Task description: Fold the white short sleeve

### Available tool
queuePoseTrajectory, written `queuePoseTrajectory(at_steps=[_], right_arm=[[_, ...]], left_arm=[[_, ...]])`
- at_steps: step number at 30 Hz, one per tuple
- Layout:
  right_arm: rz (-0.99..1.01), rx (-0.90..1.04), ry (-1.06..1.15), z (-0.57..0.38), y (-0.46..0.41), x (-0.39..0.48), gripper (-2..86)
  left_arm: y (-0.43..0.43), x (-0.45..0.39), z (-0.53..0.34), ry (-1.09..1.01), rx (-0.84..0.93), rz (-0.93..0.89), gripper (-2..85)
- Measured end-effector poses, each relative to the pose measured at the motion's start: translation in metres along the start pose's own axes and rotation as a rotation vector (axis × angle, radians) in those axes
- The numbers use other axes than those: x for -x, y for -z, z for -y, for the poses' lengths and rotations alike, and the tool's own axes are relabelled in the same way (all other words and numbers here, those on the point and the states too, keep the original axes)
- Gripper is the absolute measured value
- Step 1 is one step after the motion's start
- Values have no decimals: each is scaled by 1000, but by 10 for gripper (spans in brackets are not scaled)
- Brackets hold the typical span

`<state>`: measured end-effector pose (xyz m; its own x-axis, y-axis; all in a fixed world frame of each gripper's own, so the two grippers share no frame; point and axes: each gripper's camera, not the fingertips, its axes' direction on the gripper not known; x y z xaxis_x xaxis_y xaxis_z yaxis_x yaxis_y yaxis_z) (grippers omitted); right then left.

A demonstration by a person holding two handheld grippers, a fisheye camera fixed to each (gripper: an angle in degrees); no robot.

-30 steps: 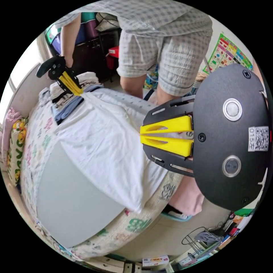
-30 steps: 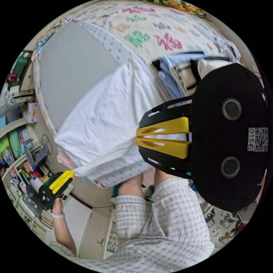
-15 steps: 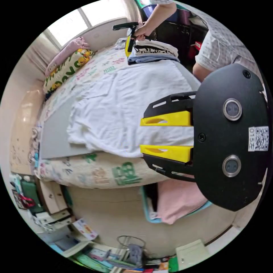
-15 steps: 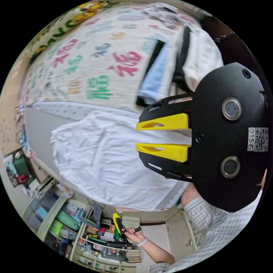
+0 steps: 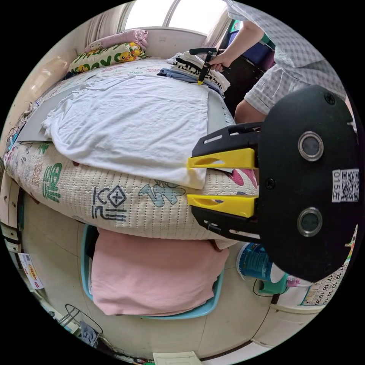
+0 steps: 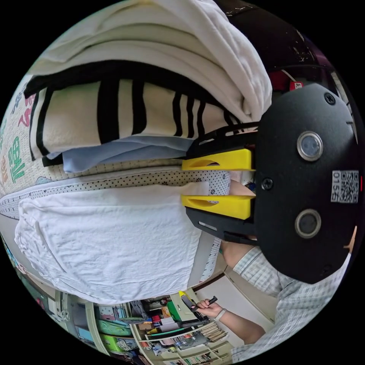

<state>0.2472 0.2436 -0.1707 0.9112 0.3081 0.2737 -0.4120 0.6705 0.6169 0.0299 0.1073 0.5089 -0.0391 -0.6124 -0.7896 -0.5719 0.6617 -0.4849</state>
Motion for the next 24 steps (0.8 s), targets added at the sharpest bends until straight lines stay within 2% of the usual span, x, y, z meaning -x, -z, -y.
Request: queuePoseTrajectory(at_steps=[5, 8, 10, 19, 22, 24], right_arm=[[-69, -7, 22, -5, 7, 7, 70], [-30, -6, 17, -11, 10, 3, 6], [12, 7, 23, -16, 11, 0, -3], [-91, 89, 64, -56, 13, -12, -3], [-49, 90, 29, -71, 11, -22, 14], [-6, 34, 17, -83, 26, -27, 39]], left_arm=[[-6, 3, -5, -69, 16, -56, 20], [-9, 1, -12, -90, 10, -54, 5], [-8, 2, -18, -85, 3, -62, 0], [-10, -3, -79, -110, 64, -1, 1], [-22, 3, -99, -18, 98, 33, 12], [-10, 2, -111, 33, 59, 100, 28]])
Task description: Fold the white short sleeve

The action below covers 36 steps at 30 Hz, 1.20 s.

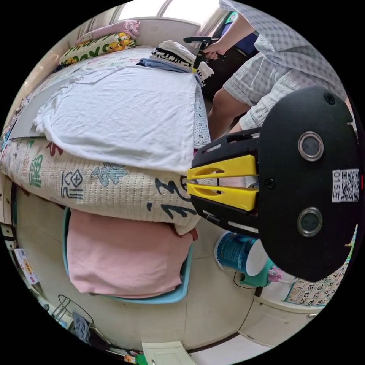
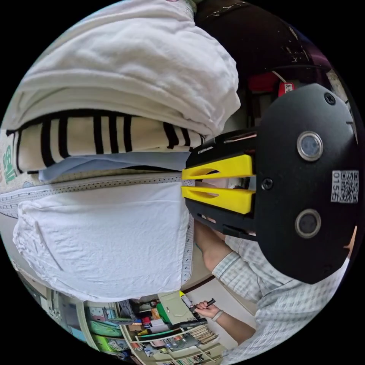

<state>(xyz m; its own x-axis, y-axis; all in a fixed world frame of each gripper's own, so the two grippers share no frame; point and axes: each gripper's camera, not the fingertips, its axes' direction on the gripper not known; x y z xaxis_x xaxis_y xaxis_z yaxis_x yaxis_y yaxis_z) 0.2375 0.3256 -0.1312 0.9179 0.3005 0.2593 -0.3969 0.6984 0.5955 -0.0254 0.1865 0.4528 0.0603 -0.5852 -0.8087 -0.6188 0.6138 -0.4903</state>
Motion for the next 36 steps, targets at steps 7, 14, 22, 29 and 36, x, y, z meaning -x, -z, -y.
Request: queuePoseTrajectory(at_steps=[7, 14, 22, 29, 36], right_arm=[[-180, -331, 328, 26, 83, 56, 51], [-324, -468, 631, 119, 87, 102, 64], [-309, -427, 686, 160, 63, 83, 70], [-255, -406, 678, 163, 55, 56, 54], [-139, -466, 594, 155, 78, 35, -3]], left_arm=[[72, -95, 54, -62, -313, -25, 88], [21, -287, 192, -240, -440, -255, 93], [-39, -366, 248, -184, -365, -112, 96], [-60, -394, 251, -174, -345, -2, 45], [-38, -411, 250, -138, -383, -125, -3]])
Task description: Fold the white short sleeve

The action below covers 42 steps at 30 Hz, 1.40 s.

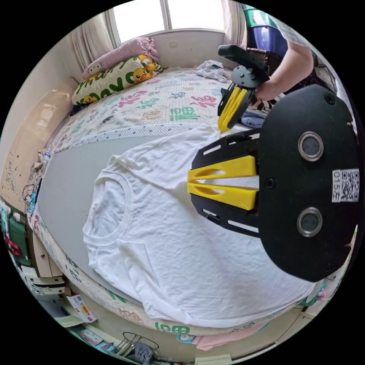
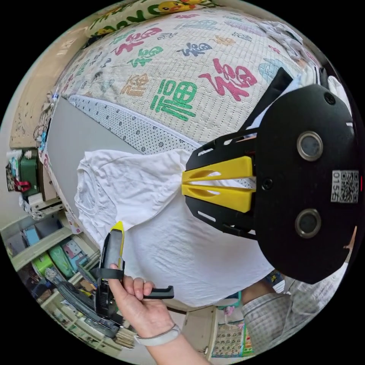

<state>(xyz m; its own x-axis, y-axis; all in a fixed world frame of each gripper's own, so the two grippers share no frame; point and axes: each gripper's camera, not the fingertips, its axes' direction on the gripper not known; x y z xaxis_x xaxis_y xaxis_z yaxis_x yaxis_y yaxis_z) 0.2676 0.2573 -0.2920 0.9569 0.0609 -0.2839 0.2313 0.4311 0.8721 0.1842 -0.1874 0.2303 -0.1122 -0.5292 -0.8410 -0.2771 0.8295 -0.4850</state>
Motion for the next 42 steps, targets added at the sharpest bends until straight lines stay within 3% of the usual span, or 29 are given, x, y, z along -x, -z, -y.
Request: queuePoseTrajectory(at_steps=[5, 9, 15, 22, 25, 28, 35, 42], right_arm=[[93, -154, -313, -20, 43, -55, -3], [172, -202, -552, -44, 56, -100, -3], [156, -85, -660, -50, 36, -114, -5], [133, -49, -737, -56, 39, -120, -6], [119, -115, -696, -53, 61, -110, -4], [120, -155, -609, -38, 82, -89, 0], [293, -166, -363, 59, 77, -8, 30], [300, -69, -152, 200, 25, 72, 68]], left_arm=[[4, -70, 41, -56, -154, -163, -5], [-53, -151, 79, -145, -157, -275, -4], [-158, -223, 80, -297, 7, -156, 30], [-143, -224, 55, -382, 17, -260, 83], [-89, -184, 30, -397, -58, -340, 83], [-31, -110, -3, -350, -111, -279, 83], [86, 118, -68, -114, -180, 89, 95], [113, 273, -69, 30, -216, 7, 129]])
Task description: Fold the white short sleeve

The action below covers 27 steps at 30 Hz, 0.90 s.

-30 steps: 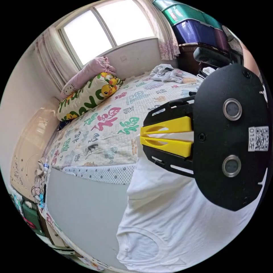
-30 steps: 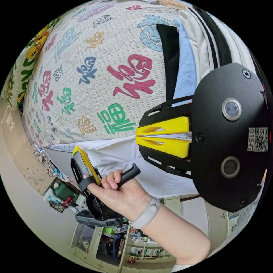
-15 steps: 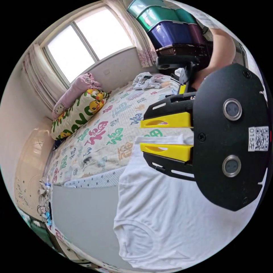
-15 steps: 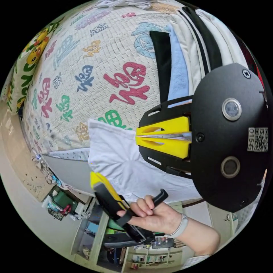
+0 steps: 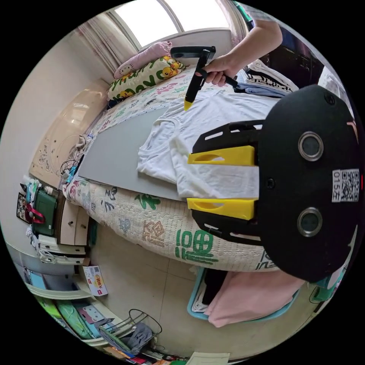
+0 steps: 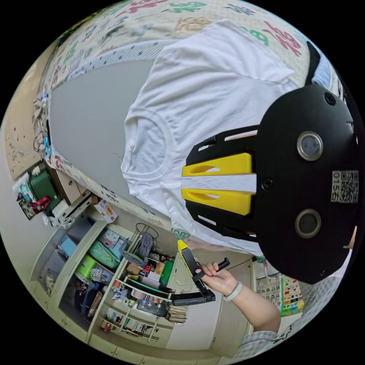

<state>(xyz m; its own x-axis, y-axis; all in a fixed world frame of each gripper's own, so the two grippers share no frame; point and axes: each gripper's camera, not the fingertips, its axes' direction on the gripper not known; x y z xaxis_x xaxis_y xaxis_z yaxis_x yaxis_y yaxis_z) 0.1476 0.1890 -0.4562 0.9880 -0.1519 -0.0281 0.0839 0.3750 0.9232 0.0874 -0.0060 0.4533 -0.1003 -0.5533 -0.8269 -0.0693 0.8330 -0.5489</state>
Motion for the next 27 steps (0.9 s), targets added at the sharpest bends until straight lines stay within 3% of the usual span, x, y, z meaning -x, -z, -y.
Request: queuePoseTrajectory(at_steps=[6, 13, 19, 23, 27], right_arm=[[-89, 159, -11, 60, -53, 25, 52], [-169, 153, 84, 99, -51, 74, 0], [-87, 101, 313, 162, -79, 174, -1], [-213, 166, 500, 181, -156, 245, -1], [-362, 235, 483, 188, -219, 258, 5]], left_arm=[[-33, 52, 4, 58, 49, -113, 92], [-13, 92, -16, 135, -33, -248, 3], [47, 145, -72, 315, -209, -212, -3], [57, 172, -97, 392, -208, -159, -3], [49, 186, -96, 427, -180, -123, -2]])
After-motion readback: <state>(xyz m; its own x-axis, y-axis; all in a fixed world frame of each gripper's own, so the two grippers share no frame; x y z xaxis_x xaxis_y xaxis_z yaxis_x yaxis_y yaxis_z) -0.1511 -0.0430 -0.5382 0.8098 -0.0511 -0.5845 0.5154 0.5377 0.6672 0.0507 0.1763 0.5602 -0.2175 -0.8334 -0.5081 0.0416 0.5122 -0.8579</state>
